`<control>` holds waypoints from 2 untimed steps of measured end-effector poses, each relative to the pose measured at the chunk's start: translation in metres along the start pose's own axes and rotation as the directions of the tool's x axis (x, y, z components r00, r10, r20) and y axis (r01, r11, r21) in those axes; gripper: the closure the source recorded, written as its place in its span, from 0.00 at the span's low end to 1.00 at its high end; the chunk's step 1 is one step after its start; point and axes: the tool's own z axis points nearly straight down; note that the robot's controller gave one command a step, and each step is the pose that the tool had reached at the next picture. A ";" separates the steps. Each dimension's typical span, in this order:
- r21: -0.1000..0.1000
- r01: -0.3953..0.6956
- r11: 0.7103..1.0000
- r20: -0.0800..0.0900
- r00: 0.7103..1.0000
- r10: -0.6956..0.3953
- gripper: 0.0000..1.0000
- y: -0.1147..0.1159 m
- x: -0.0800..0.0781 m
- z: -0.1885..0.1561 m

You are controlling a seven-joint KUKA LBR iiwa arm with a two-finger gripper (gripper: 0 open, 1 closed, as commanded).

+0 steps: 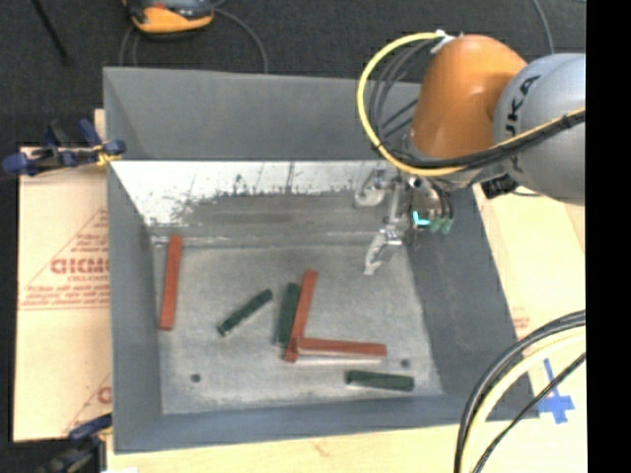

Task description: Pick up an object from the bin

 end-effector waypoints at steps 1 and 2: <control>0.001 0.001 1.000 0.008 1.000 -0.001 0.00 0.000 -0.002 -0.005; 0.002 0.029 1.000 0.015 0.999 -0.029 0.00 0.026 0.002 0.047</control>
Offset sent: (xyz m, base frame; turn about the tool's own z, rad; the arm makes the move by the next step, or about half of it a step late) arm -0.0110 0.0611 -0.1119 -0.0582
